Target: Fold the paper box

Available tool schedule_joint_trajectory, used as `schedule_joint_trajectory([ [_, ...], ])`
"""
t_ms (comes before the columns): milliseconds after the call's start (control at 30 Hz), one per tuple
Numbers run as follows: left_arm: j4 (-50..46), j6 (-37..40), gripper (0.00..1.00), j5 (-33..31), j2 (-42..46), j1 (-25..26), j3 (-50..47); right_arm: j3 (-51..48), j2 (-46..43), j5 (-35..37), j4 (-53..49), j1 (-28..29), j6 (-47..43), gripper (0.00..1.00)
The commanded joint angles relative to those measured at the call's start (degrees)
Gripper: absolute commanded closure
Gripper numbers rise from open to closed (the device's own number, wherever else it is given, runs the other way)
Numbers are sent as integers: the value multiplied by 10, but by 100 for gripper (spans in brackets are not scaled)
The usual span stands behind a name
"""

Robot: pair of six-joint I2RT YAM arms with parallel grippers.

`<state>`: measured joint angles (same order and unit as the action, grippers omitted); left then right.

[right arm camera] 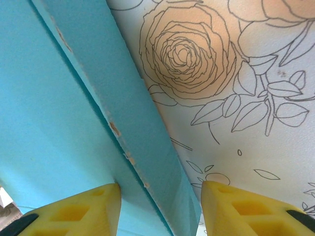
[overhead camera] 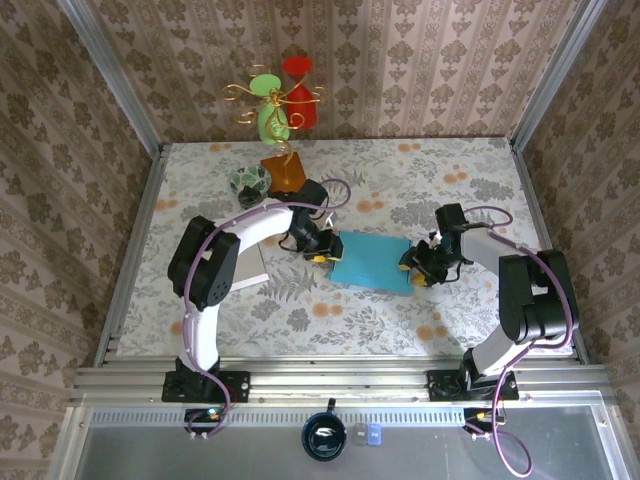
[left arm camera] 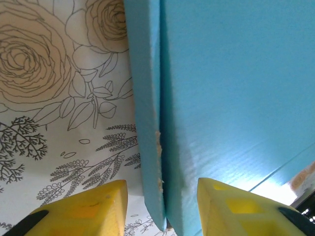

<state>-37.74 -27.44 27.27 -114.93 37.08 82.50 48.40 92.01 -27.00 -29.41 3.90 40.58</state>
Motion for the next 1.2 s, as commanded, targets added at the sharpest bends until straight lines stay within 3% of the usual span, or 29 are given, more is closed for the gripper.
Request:
schedule_joint_trajectory([
  [0, 19, -8, 58, 12, -9, 2, -16, 8, 14, 12, -11, -5, -10, 52],
  [267, 59, -13, 60, 18, -1, 3, -52, 7, 11, 4, -11, -10, -14, 52],
  [633, 114, -34, 70, 33, 4, 0, -97, 5, -4, -13, -11, -24, -27, 51],
  [833, 144, -43, 75, 39, 9, -1, -119, 3, -33, -35, -9, -40, -52, 43],
  [967, 154, -44, 79, 44, 10, -4, -126, -8, -68, -63, 26, -53, -66, 37],
  [1167, 163, -46, 81, 47, 11, -6, -133, -58, -117, -62, 120, -74, -77, 36],
])
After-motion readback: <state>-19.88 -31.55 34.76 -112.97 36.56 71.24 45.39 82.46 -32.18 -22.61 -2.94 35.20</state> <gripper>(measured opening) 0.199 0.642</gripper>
